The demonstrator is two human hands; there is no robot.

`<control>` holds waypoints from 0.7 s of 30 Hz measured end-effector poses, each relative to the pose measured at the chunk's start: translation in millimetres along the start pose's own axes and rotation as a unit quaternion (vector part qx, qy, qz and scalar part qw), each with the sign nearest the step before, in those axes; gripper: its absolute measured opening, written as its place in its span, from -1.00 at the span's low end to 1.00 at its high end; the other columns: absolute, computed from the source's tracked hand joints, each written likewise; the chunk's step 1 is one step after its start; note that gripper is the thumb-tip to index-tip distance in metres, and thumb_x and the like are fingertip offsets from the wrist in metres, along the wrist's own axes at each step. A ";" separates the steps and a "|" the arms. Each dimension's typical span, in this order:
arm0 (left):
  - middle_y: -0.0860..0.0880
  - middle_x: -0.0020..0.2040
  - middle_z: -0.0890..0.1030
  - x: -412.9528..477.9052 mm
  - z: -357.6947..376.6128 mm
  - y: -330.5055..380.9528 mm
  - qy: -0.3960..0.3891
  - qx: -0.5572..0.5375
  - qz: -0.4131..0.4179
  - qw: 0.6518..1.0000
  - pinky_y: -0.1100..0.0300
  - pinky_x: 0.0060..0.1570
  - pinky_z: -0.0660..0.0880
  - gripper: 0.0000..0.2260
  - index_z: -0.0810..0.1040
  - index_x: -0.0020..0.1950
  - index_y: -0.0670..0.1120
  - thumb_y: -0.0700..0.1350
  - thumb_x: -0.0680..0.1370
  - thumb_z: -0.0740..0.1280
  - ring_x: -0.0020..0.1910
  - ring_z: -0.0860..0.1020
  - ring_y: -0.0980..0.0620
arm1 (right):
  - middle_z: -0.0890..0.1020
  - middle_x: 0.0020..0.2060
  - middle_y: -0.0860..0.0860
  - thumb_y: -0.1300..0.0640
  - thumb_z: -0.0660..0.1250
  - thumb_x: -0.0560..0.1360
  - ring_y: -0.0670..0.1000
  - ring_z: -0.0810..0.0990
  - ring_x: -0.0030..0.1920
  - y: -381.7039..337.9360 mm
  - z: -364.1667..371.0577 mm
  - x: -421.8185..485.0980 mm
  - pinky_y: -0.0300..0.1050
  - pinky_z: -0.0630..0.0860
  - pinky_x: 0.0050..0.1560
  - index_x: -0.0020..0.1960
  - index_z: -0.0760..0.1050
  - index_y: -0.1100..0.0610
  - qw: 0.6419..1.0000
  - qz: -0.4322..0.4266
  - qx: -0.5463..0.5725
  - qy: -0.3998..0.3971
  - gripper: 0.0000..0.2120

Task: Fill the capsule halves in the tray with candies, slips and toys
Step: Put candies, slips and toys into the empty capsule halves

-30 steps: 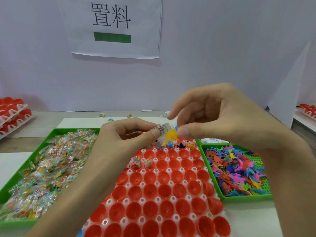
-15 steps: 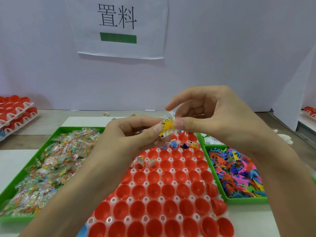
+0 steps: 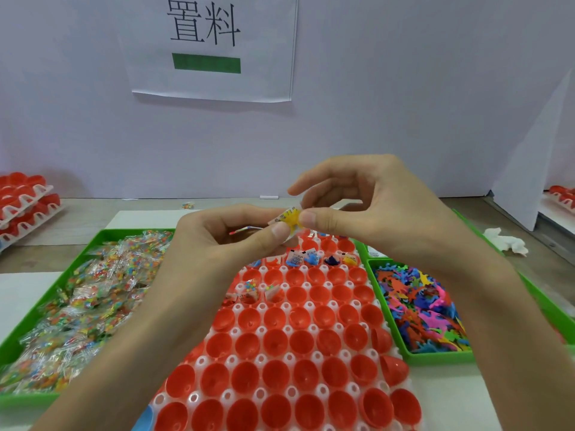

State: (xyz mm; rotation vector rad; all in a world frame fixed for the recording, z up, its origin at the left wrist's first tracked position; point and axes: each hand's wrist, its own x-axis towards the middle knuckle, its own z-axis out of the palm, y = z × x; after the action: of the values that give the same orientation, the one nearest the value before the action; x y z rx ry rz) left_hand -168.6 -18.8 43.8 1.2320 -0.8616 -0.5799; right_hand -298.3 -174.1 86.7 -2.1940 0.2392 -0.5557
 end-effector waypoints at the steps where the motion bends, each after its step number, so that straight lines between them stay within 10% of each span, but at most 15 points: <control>1: -0.09 -0.07 0.75 0.3 -1.0 -0.2 0.006 -0.001 0.003 1.000 0.24 -0.07 0.62 -0.78 0.77 -0.13 -0.02 -0.09 0.25 0.61 -0.07 0.73 -0.04 | 0.73 -0.14 -0.09 0.11 0.51 0.47 -0.12 0.71 -0.06 0.6 0.6 0.6 -0.23 0.61 -0.02 0.05 0.67 0.00 1.000 0.006 0.007 -0.008 -0.84; 21: -0.01 -0.25 0.74 -0.3 0.2 -1.3 0.079 0.074 0.060 0.992 0.32 -0.25 0.59 -0.91 0.76 -0.21 -0.04 -0.15 0.31 0.53 -0.26 0.72 0.04 | 0.73 -0.25 0.06 0.26 0.53 0.44 0.01 0.74 -0.21 8.4 12.9 4.7 -0.18 0.65 -0.14 -0.08 0.67 0.21 0.998 -0.032 0.055 0.005 -0.92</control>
State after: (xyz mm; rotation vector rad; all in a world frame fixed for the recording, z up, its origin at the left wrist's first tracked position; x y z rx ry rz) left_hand -168.9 -19.1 42.5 1.3316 -0.8504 -0.3221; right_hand -287.9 -172.1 74.5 -2.0983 0.1416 -0.6014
